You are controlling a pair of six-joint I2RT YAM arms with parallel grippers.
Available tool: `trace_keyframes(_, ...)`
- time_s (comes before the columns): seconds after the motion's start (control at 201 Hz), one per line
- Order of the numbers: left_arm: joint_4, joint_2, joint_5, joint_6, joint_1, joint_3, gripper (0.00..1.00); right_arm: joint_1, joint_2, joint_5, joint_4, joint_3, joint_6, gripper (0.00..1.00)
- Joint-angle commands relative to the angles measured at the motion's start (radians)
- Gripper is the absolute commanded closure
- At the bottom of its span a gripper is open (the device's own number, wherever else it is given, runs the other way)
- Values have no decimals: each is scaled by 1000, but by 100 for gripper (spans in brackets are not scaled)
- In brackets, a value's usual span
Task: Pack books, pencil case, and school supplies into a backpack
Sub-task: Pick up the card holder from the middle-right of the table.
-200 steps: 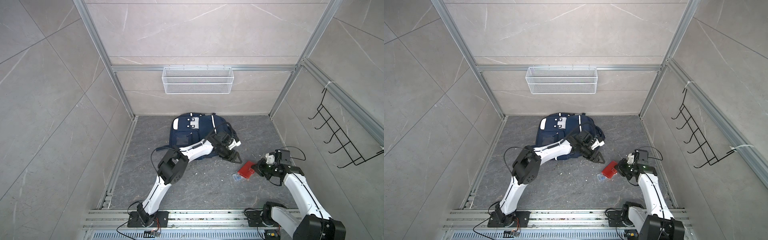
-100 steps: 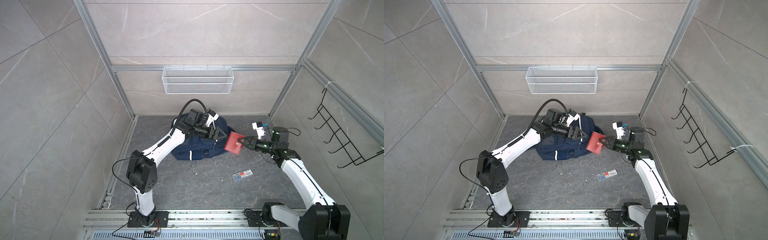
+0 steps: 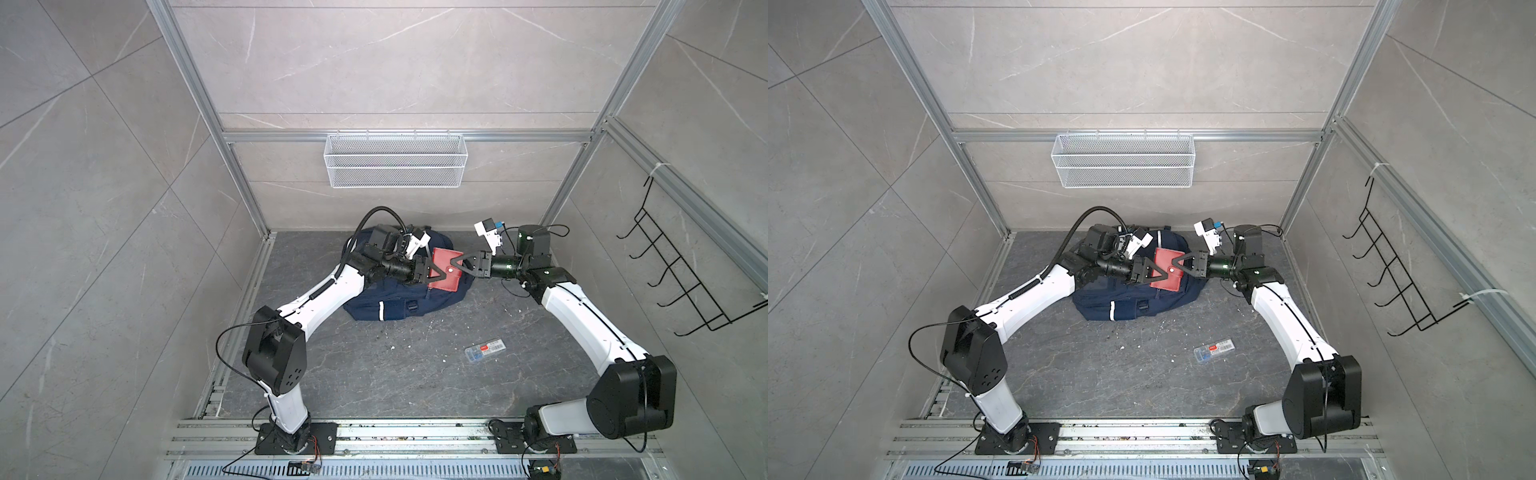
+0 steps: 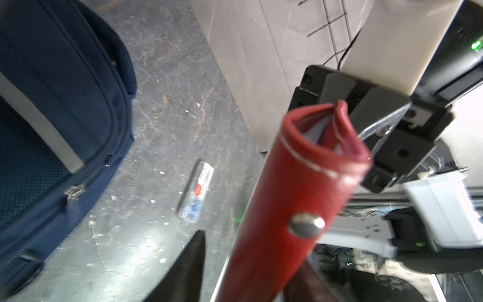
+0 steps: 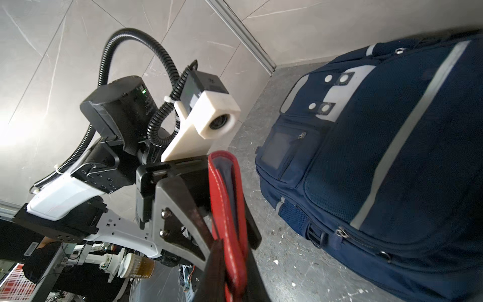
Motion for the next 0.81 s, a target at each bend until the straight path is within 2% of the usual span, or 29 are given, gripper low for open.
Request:
trace_keyframes(0.0, 102, -42, 42, -61, 8, -1, 71, 6, 24, -55, -65, 75, -83, 100)
trace_keyframes(0.07, 109, -44, 46, -68, 9, -6, 91, 7, 38, -43, -104, 98, -112, 100)
trace_keyframes(0.105, 110, -46, 45, -70, 8, -8, 100, 7, 43, -34, -121, 108, -120, 96)
trace_keyframes(0.194, 109, -58, 45, -75, 14, -16, 100, 7, 55, -1, -170, 133, -125, 73)
trace_keyframes(0.224, 109, -63, 47, -79, 16, -18, 100, 7, 57, 11, -185, 142, -124, 57)
trace_keyframes(0.264, 110, -71, 46, -83, 22, -24, 100, 7, 54, 17, -207, 145, -123, 41)
trace_keyframes(0.368, 131, -91, 45, -96, 33, -38, 100, 6, 10, 20, -169, 97, -74, 16)
trace_keyframes(0.418, 144, -97, 47, -105, 38, -44, 100, 6, -18, 15, -140, 68, -47, 13)
trace_keyframes(0.528, 200, -104, 70, -128, 41, -55, 100, 7, -45, -6, -118, 19, -14, 12)
trace_keyframes(0.802, 360, -127, 144, -208, 41, -111, 100, 26, -32, -46, -1, -13, 68, 17)
